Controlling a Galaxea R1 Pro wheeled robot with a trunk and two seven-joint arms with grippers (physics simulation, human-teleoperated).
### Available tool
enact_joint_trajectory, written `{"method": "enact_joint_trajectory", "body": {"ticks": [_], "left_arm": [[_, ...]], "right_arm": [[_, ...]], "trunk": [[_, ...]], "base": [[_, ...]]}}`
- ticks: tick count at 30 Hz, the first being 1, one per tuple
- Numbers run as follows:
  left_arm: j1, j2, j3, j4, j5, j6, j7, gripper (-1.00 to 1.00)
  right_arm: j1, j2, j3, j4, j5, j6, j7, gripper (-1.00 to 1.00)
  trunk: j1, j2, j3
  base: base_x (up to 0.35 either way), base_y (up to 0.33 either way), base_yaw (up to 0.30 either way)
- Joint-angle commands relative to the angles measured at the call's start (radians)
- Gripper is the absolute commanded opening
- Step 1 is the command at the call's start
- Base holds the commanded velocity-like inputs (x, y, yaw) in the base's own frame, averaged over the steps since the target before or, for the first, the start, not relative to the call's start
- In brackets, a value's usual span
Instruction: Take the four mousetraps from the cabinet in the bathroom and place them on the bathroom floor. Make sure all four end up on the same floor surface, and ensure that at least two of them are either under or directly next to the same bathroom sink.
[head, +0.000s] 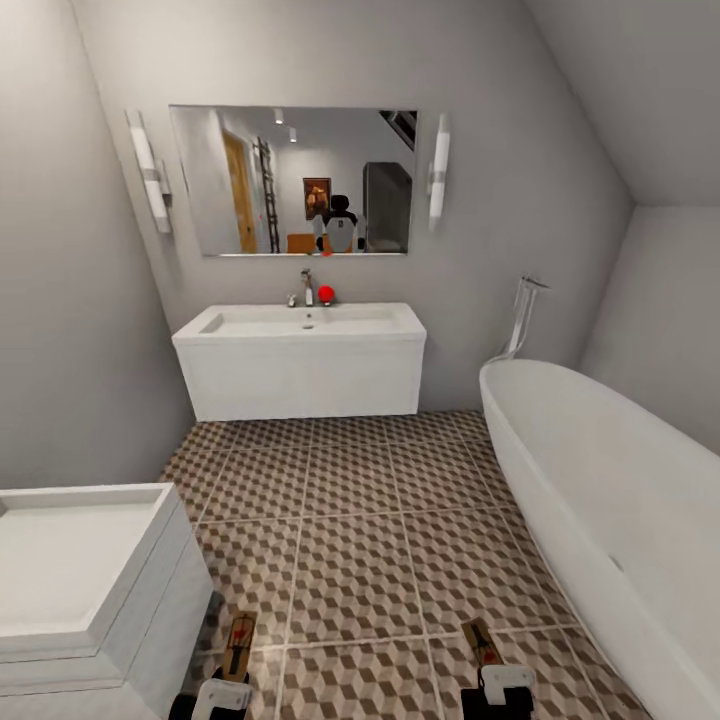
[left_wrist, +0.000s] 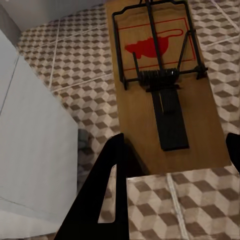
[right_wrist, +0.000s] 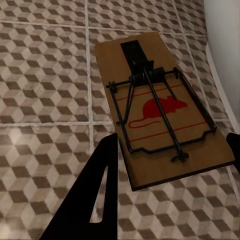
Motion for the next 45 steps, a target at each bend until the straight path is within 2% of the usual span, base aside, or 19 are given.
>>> {"method": "enact_joint_trajectory", "body": {"ticks": [1,21,45], "left_arm": [[-0.001,-0.001,-0.009,0.004,0.003,-0.004,0.005,-1.0],[-0.001,-0.001,-0.009,0.004,0.003,-0.004,0.005,-1.0],[-0.001,-0.001,-0.009,0.004,0.003,-0.004,0.005,-1.0]], "right_arm": [[-0.001,0.0,0.004,0.001,0.008,0.001,-0.008,-1.0],[-0.001,0.0,0.004,0.001,0.008,0.0,-0.008,-1.0],[-0.001,0.0,0.004,0.001,0.008,0.001,-0.008,-1.0]], "trunk": [[0.001,0.0,-0.001],[0.001,0.0,-0.001],[0.001,0.0,-0.001]], "base": [[0.325,-0.126,0.0],[0.324,-0.11,0.002],[0.324,-0.002,0.14]]}}
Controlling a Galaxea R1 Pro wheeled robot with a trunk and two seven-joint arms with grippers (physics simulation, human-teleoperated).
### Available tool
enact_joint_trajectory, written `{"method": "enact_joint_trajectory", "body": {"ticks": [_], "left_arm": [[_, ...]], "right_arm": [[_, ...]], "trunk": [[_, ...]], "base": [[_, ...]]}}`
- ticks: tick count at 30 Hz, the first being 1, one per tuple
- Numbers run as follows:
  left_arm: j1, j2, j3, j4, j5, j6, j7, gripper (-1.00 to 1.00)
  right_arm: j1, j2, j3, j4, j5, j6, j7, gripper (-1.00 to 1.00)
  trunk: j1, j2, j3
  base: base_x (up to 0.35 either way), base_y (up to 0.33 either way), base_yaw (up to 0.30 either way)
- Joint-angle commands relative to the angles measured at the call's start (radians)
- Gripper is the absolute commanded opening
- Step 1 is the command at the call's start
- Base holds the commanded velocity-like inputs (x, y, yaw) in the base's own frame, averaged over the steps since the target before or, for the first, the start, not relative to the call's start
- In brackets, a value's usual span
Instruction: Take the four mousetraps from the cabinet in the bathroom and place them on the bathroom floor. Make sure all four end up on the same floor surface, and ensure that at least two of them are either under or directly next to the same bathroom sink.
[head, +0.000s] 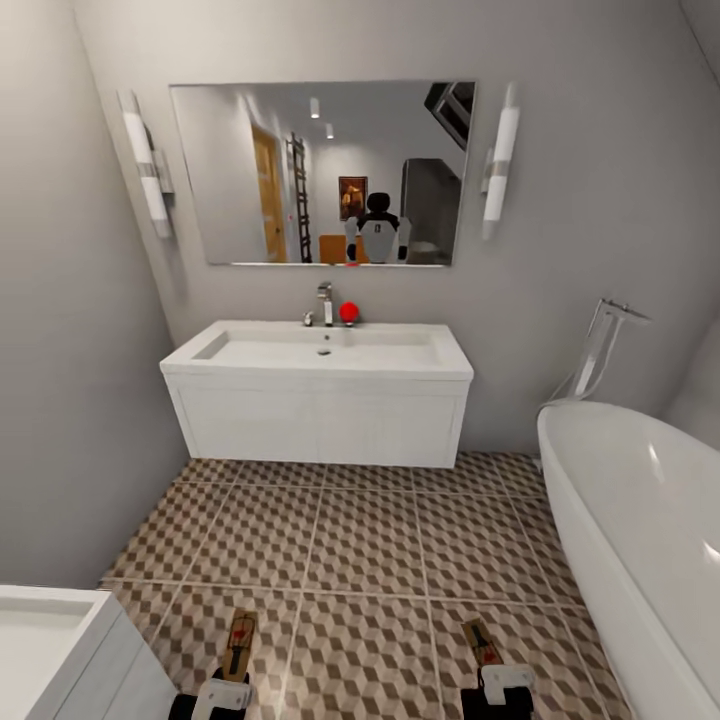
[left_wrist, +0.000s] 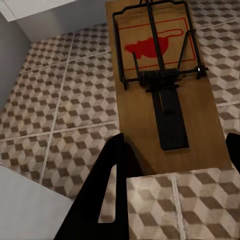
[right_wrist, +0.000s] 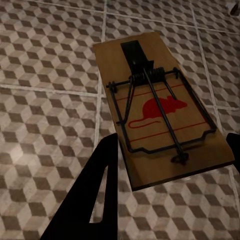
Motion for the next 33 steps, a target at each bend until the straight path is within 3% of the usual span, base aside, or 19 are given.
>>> {"method": "enact_joint_trajectory", "body": {"ticks": [1,33], "left_arm": [[-0.001,-0.001,-0.009,0.004,0.003,-0.004,0.005,-1.0],[-0.001,-0.001,-0.009,0.004,0.003,-0.004,0.005,-1.0]], "right_arm": [[-0.001,0.0,0.003,0.001,0.008,0.0,-0.008,-1.0],[-0.001,0.0,0.004,0.002,0.007,-0.002,-0.006,-1.0]], "trunk": [[0.001,0.0,-0.001],[0.001,0.0,0.002]], "base": [[0.324,0.0,0.017],[0.311,0.0,-0.036]]}}
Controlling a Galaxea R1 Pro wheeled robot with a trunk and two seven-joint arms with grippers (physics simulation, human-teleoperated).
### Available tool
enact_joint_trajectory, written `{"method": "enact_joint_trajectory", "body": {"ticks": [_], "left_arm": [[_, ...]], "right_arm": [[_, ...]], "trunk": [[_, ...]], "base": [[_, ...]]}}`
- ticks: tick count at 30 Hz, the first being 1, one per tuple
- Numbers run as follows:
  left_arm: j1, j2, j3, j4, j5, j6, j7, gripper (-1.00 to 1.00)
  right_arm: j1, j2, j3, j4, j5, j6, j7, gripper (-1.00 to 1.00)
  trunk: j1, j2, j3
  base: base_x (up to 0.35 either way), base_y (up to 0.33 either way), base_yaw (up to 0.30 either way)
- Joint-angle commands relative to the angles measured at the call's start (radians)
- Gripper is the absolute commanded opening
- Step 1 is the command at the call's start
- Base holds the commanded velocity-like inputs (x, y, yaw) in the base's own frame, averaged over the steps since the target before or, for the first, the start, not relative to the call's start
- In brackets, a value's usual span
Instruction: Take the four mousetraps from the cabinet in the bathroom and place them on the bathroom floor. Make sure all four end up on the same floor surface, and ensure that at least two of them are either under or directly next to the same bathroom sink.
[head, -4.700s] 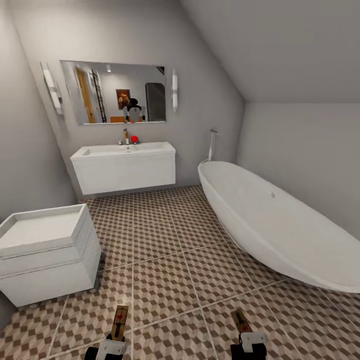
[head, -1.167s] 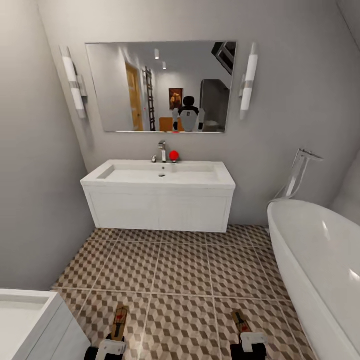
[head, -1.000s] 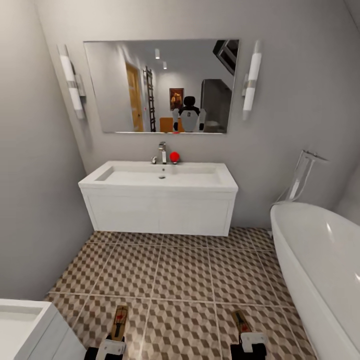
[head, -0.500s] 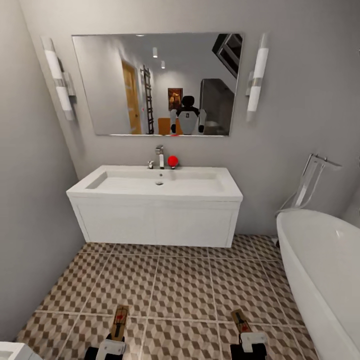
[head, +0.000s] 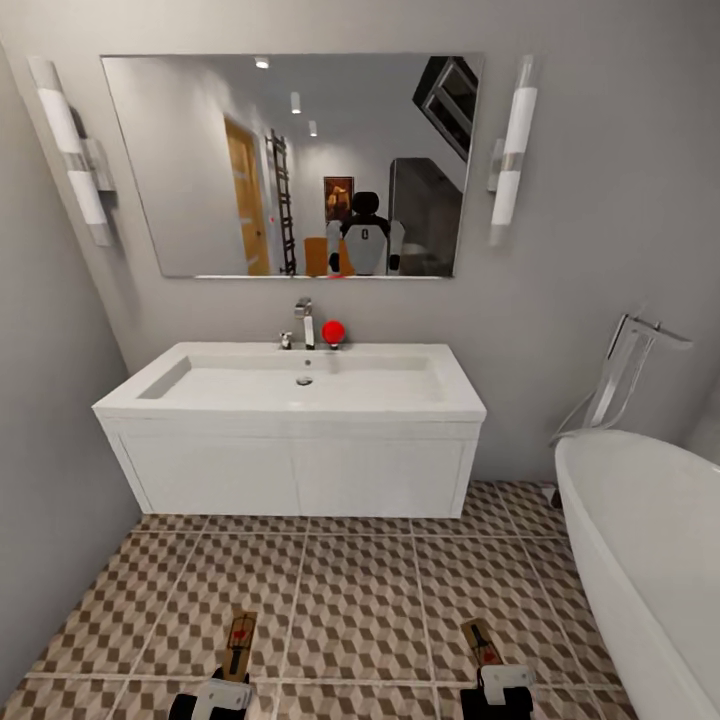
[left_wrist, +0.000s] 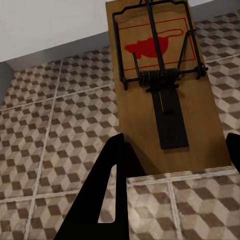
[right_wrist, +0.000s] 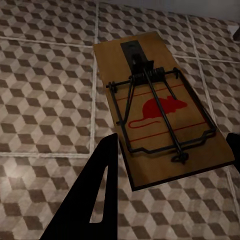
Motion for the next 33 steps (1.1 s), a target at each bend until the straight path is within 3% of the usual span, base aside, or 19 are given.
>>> {"method": "enact_joint_trajectory", "body": {"ticks": [1,33], "left_arm": [[-0.001,-0.001,-0.009,0.004,0.003,-0.004,0.005,-1.0],[-0.001,-0.001,-0.009,0.004,0.003,-0.004,0.005,-1.0]], "right_arm": [[-0.001,0.0,0.003,0.002,0.009,0.0,-0.007,-1.0],[-0.001,-0.006,0.004,0.006,0.011,-0.002,-0.002,-1.0]], "trunk": [[0.0,0.0,-0.001],[0.0,0.0,-0.001]], "base": [[0.103,0.0,-0.002],[0.006,0.0,0.0]]}}
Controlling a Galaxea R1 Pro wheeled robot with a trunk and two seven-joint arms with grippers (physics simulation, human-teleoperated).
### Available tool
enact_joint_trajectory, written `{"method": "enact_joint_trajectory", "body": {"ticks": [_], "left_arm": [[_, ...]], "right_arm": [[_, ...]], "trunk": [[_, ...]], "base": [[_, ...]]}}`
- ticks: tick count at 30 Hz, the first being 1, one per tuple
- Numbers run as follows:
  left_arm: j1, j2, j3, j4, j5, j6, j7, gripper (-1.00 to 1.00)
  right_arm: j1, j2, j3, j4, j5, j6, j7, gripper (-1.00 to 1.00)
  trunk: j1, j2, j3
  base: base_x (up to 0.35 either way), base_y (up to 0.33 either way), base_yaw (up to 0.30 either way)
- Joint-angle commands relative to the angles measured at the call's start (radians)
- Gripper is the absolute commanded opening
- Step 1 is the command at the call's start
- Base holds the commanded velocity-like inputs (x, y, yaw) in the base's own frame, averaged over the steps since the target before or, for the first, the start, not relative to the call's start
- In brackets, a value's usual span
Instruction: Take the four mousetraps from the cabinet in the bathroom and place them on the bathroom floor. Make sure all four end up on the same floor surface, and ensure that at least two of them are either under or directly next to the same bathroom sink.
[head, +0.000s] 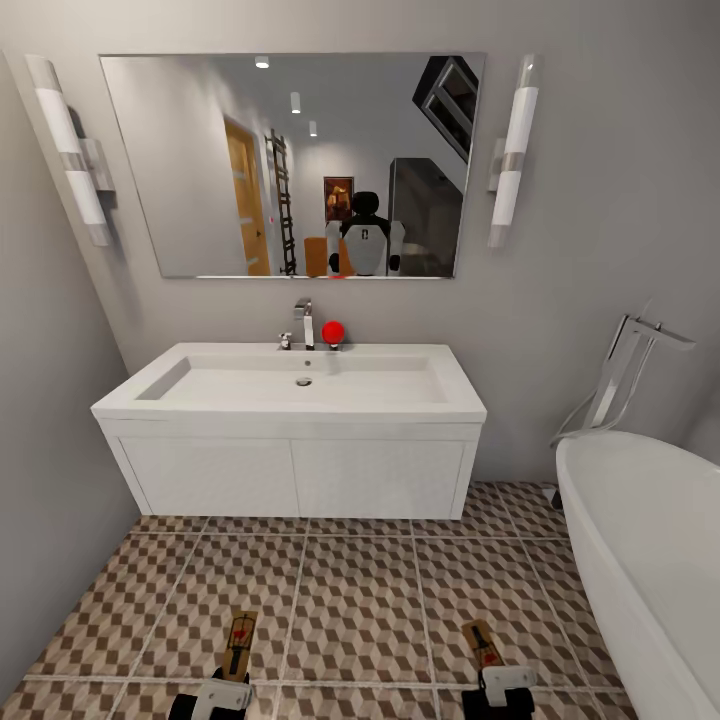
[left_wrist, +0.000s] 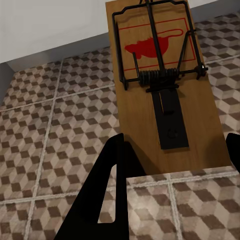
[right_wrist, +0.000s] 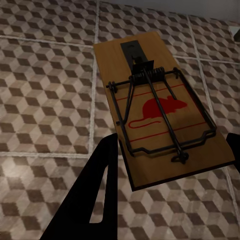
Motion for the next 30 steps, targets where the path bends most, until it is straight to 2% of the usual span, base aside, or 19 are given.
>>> {"method": "enact_joint_trajectory", "body": {"ticks": [1,30], "left_arm": [[-0.001,-0.001,-0.009,0.004,0.003,-0.004,0.005,-1.0],[-0.001,-0.001,-0.009,0.004,0.003,-0.004,0.005,-1.0]], "right_arm": [[-0.001,0.001,0.003,0.001,0.008,0.0,-0.008,-1.0],[-0.001,0.0,0.004,0.002,0.008,0.0,-0.008,-1.0]], "trunk": [[0.0,-0.001,-0.001],[0.0,-0.001,-0.001]], "base": [[0.0,0.0,0.0],[0.0,0.0,0.0]]}}
